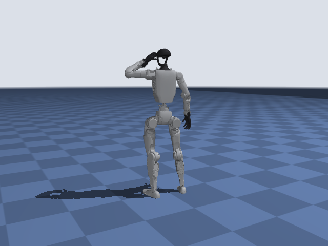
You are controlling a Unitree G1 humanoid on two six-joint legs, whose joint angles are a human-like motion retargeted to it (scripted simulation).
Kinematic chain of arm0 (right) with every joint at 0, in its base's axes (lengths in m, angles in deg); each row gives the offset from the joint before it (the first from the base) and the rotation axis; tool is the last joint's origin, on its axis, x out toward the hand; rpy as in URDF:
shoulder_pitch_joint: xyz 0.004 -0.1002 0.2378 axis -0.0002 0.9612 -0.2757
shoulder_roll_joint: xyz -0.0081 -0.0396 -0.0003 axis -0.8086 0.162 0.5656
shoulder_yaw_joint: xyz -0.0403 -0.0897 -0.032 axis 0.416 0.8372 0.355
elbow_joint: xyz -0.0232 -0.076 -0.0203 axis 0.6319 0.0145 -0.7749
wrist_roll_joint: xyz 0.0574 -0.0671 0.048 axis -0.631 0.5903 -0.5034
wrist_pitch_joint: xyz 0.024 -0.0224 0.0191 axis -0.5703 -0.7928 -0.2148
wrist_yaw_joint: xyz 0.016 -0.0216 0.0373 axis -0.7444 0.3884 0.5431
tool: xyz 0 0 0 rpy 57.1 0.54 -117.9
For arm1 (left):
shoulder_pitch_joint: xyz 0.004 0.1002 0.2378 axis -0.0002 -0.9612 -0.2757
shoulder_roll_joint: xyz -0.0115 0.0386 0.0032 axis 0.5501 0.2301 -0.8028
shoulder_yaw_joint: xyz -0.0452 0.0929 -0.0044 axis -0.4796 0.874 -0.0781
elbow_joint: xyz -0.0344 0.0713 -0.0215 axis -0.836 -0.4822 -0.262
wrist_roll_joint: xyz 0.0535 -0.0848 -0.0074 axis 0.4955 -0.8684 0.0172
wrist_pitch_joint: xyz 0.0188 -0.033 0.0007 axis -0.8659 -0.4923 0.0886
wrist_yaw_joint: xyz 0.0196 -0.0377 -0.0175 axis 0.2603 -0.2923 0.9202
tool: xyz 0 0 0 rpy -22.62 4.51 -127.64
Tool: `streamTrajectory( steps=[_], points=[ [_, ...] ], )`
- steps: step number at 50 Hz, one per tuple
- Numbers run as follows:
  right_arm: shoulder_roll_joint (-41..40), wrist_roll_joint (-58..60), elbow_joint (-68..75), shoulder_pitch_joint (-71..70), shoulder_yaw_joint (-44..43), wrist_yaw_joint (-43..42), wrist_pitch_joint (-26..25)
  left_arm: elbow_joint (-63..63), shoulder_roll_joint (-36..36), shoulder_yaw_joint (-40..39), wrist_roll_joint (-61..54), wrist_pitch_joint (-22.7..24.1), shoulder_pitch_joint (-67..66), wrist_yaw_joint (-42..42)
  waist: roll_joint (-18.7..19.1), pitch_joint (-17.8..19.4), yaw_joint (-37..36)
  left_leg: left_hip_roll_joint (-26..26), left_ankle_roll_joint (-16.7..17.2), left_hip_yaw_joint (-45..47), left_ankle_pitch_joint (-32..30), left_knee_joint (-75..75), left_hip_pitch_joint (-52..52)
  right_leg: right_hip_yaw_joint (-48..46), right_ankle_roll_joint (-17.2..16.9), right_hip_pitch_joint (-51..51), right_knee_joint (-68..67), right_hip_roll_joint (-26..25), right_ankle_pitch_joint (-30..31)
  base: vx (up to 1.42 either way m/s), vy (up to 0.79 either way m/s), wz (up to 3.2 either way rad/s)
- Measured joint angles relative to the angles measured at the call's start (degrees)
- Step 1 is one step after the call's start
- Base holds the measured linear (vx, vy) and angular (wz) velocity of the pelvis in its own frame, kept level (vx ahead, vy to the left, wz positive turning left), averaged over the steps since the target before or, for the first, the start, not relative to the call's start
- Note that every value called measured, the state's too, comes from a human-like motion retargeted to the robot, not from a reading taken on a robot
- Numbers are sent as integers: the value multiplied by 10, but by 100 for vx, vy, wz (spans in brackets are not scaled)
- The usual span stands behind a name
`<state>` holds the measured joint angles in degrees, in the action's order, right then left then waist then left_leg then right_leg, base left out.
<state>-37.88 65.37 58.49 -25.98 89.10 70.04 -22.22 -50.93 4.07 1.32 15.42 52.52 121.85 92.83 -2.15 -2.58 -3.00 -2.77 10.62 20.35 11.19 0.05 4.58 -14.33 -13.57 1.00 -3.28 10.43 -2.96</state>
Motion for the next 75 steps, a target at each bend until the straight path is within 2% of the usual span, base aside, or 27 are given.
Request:
streamTrajectory(
  steps=[75],
  points=[
    [-11, 19, -6, -2, 6, 18, -2, -9, 9, -79, 14, -11, -78, -4, -12, 6, -3, 0, 0, 1, 1, -2, -2, 2, 0, -3, 1, -1, 1, 0, 0, 0]
  ],
)
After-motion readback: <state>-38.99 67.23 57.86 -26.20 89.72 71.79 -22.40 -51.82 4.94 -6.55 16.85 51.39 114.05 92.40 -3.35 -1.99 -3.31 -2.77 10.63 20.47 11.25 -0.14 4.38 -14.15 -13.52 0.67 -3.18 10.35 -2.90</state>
